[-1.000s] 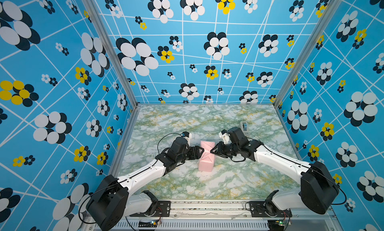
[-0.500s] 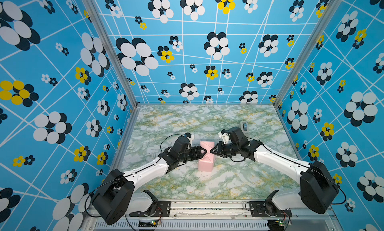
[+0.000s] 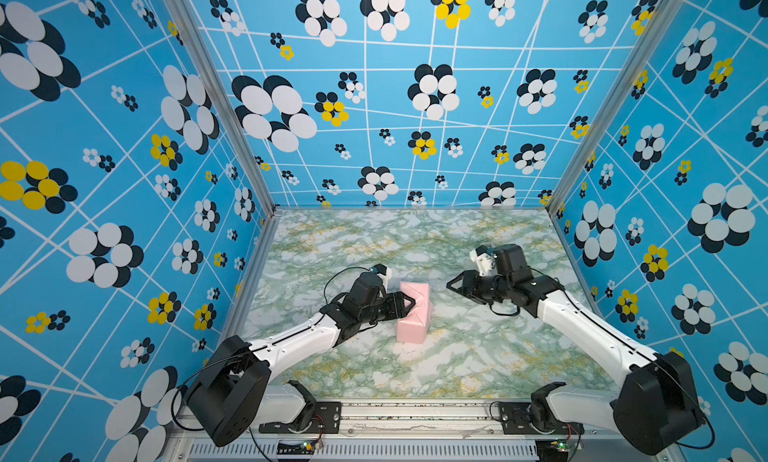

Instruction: Wrap the gift box in paper

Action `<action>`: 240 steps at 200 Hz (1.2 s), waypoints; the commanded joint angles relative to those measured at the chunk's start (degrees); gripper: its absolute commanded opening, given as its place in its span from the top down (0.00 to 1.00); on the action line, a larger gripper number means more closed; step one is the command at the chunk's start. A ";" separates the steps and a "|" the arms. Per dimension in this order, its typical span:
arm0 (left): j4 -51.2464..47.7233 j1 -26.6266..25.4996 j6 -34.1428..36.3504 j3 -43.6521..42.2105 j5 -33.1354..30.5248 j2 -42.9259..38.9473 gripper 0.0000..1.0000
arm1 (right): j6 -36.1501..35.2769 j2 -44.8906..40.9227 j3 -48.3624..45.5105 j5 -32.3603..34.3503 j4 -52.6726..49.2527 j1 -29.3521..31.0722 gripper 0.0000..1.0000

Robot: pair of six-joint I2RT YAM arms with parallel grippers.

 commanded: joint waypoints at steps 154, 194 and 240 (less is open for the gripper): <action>-8.67 1.65 2.45 -1.95 -4.65 0.54 0.37 | -33.11 47.86 31.33 -19.27 -7.43 -30.14 0.61; -8.54 1.98 2.45 -1.88 -4.65 0.75 0.37 | -33.75 51.40 33.16 -23.70 -7.41 -30.12 0.61; -8.63 2.04 2.19 -2.21 -4.65 0.54 0.37 | -36.03 51.85 33.23 -25.60 -9.65 -30.14 0.64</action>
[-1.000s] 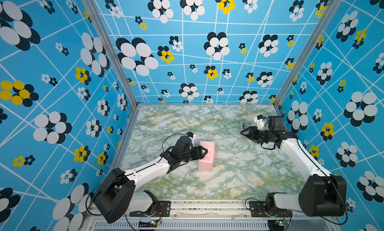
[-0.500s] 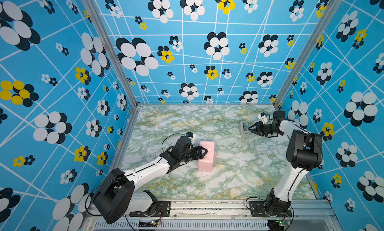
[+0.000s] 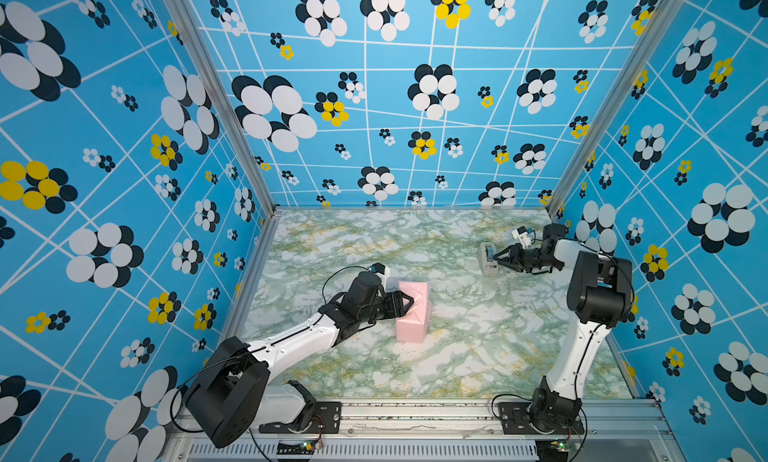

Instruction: Wrap the gift box in paper

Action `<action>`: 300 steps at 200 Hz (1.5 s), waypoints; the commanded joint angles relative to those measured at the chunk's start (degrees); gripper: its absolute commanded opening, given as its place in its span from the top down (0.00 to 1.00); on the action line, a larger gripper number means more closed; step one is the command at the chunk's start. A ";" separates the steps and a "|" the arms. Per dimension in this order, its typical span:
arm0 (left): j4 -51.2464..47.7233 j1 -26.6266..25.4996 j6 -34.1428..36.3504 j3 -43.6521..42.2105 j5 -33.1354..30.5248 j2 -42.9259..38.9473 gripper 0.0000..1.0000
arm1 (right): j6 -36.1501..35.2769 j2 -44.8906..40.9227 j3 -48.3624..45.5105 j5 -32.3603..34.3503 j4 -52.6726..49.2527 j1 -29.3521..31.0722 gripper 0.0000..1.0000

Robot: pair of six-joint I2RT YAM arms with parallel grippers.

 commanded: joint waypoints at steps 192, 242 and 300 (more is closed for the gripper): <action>-8.39 1.16 1.73 -2.11 -4.18 0.54 0.37 | -4.96 -0.49 0.46 -2.72 -5.04 1.32 0.61; -8.61 1.13 1.83 -2.11 -4.54 0.21 0.37 | -6.82 0.94 2.10 0.22 -8.03 1.92 0.60; -8.52 1.18 1.99 -2.16 -4.45 0.39 0.37 | -7.76 4.27 5.32 -0.87 -12.45 2.46 0.61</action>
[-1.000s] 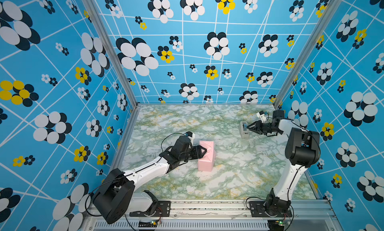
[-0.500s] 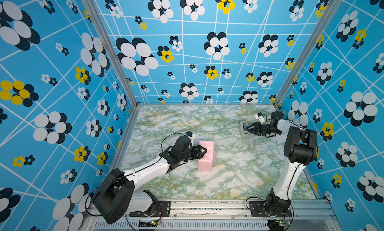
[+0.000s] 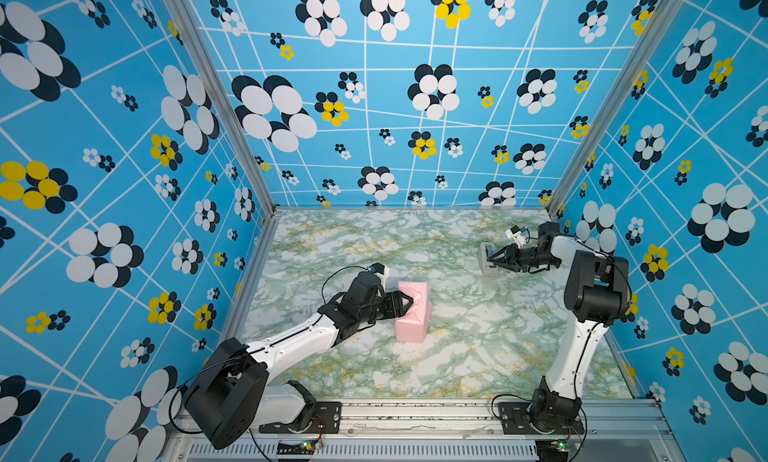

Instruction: Wrap the gift box in paper

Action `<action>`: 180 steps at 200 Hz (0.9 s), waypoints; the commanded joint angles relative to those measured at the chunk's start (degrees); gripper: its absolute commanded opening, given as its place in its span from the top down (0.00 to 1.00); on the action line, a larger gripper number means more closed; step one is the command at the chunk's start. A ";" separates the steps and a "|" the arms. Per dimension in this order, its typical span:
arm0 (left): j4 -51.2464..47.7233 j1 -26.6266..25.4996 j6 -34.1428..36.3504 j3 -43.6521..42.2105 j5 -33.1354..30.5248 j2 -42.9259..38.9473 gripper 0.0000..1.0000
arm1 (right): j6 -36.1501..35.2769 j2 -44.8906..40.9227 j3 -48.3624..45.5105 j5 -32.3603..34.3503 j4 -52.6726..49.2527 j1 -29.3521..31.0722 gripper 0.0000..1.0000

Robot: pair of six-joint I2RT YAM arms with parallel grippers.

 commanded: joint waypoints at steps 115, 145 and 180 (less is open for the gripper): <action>-8.20 1.10 1.96 -2.68 -4.62 -0.35 0.37 | -1.05 8.18 8.08 -5.95 -11.03 0.78 0.62; -7.93 1.14 1.95 -2.74 -4.67 -0.40 0.37 | -0.42 8.99 8.85 -7.24 -11.15 0.78 0.63; -7.97 1.09 1.91 -2.80 -4.66 -0.41 0.37 | 1.18 9.25 9.05 -5.74 -10.55 0.69 0.63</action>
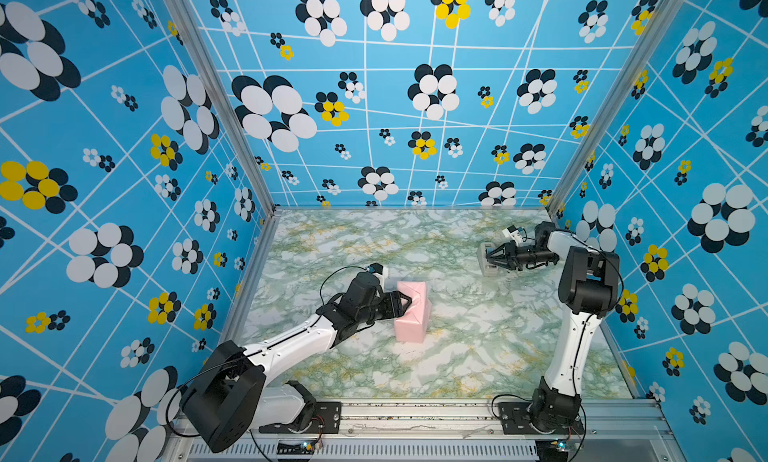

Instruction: Wrap the gift box in paper

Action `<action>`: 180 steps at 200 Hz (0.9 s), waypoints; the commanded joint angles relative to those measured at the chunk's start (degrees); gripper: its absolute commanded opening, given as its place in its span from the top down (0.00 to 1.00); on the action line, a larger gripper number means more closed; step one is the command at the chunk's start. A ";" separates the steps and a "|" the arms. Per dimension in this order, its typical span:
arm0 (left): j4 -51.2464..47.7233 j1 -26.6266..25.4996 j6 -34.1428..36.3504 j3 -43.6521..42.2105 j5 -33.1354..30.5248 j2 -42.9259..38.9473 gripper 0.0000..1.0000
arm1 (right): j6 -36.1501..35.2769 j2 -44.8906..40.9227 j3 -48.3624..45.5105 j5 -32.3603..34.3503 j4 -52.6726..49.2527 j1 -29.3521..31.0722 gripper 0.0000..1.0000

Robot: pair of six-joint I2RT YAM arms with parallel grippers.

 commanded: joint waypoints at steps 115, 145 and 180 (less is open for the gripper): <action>-7.33 0.96 1.77 -2.54 -3.77 0.81 0.37 | -2.61 0.46 0.65 8.20 -9.32 0.84 0.67; -7.15 1.00 1.69 -2.57 -3.68 0.84 0.37 | -3.01 0.88 1.34 8.62 -10.36 0.80 0.70; -7.06 0.96 1.87 -2.52 -3.78 0.69 0.37 | -4.14 2.92 2.69 5.76 -11.96 0.80 0.69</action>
